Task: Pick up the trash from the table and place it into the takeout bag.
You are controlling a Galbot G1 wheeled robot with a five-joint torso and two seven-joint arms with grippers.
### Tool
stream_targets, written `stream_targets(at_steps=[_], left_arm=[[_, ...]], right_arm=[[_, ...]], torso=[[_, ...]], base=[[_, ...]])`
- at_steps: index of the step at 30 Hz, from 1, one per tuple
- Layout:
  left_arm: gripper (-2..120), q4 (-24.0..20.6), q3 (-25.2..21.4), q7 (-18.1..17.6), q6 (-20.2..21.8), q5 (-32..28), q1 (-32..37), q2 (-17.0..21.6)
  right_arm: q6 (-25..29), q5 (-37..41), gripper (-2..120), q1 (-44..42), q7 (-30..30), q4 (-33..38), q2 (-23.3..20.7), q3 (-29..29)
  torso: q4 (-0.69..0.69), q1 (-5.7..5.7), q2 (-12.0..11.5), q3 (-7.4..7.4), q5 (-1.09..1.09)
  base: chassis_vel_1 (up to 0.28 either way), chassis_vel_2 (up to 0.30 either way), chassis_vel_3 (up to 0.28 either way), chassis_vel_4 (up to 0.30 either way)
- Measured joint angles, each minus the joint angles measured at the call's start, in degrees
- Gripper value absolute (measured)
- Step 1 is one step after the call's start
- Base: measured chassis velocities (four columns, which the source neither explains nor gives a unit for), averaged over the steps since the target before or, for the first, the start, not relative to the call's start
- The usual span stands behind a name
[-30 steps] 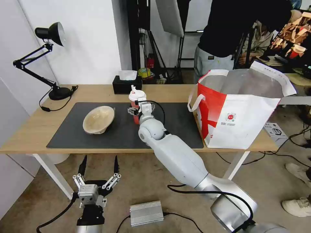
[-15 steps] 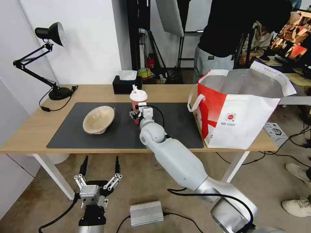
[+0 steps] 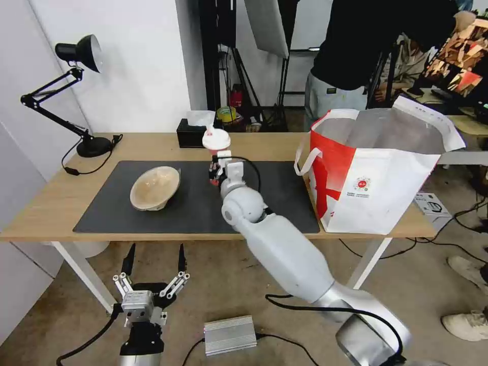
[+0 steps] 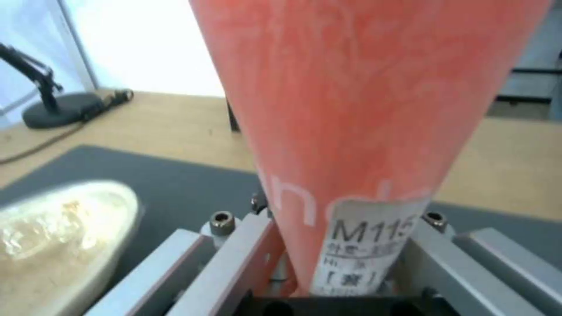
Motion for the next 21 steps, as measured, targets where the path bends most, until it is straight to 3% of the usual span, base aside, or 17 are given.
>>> stream_targets(at_steps=[10, 14, 15, 21], left_arm=[[100, -0.5, -0.2, -0.1, 0.1, -0.5, -0.3, 0.3], [100, -1.3, -0.2, -0.1, 1.0, -1.0, -0.8, 0.5], [100, -1.3, -0.2, -0.1, 1.0, -1.0, -0.8, 0.5], [100, -1.2, -1.3, -0.1, 1.5, -2.0, -1.5, 0.7]], right_arm=[[-4.7, 6.5, 5, 1.8, 2.7, 13.6, -8.6, 0.5], [-7.0, 12.4, 5, 2.7, 4.3, 21.8, -16.6, 1.3], [-7.0, 12.4, 5, 2.7, 4.3, 21.8, -16.6, 1.3], [-8.9, 19.1, 5, 2.9, 5.4, 29.2, -26.8, 5.6]], torso=[[0.00, 0.00, 0.0, 0.00, 0.01], [-0.01, 0.00, 0.0, 0.00, 0.01], [-0.01, 0.00, 0.0, 0.00, 0.01], [-0.01, 0.00, 0.0, 0.00, 0.00]], base=[[0.000, 0.000, 0.000, 0.000], [0.000, 0.000, 0.000, 0.000], [0.000, 0.000, 0.000, 0.000], [0.000, 0.000, 0.000, 0.000]])
